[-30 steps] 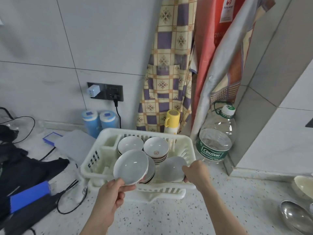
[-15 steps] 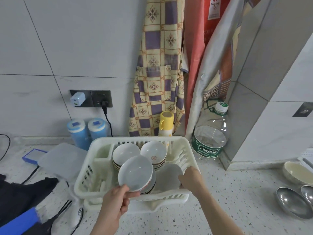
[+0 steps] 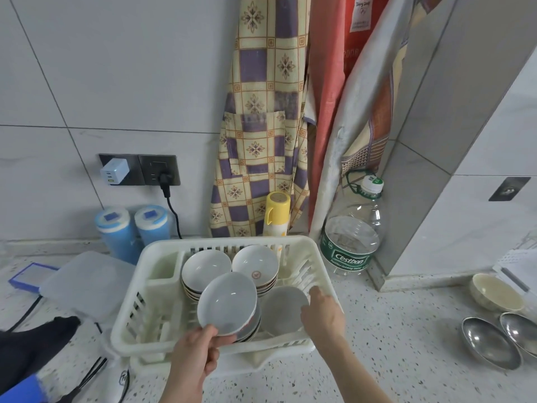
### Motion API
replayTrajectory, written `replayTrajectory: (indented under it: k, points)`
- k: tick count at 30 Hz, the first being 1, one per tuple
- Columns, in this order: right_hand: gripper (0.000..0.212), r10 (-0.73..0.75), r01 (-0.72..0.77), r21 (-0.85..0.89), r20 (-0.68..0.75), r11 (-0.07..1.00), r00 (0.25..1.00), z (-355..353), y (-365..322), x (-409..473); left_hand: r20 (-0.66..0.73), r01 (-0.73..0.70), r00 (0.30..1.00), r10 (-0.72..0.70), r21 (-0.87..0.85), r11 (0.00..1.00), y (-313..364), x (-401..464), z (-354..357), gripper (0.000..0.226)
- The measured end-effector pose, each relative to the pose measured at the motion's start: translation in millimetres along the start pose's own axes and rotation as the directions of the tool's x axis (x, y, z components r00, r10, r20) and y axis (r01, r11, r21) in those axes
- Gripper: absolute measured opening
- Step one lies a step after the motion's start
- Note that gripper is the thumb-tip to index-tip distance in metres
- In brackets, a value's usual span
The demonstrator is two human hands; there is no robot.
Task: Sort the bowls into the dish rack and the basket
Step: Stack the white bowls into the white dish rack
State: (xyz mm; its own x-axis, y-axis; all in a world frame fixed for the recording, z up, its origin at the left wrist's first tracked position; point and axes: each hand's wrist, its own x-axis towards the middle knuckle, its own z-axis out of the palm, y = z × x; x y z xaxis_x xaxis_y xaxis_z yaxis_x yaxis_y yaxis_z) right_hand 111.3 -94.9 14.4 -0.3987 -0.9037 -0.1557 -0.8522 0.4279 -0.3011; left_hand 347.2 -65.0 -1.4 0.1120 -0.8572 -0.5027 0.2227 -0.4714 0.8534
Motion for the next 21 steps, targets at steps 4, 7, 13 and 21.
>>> replayTrajectory:
  k: [4,7,13,21]
  points:
    - [0.03,0.0,-0.001,-0.06,-0.006,0.998,1.0,5,2,1,0.011,0.006,1.0,-0.006,-0.01,1.0,1,-2,-2,0.018]
    - [0.03,0.032,-0.029,-0.103,0.022,0.994,0.999,4,0,3,0.023,0.004,1.0,-0.003,-0.028,1.0,2,-3,-1,0.017]
    - [0.031,0.016,0.0,-0.168,0.094,0.986,0.995,0,0,8,0.026,0.003,1.0,-0.003,-0.032,0.999,3,-4,0,0.016]
    - [0.027,-0.095,0.14,-0.334,0.149,0.932,0.984,-5,2,9,0.04,0.009,0.999,-0.008,-0.029,1.0,3,-5,-2,0.015]
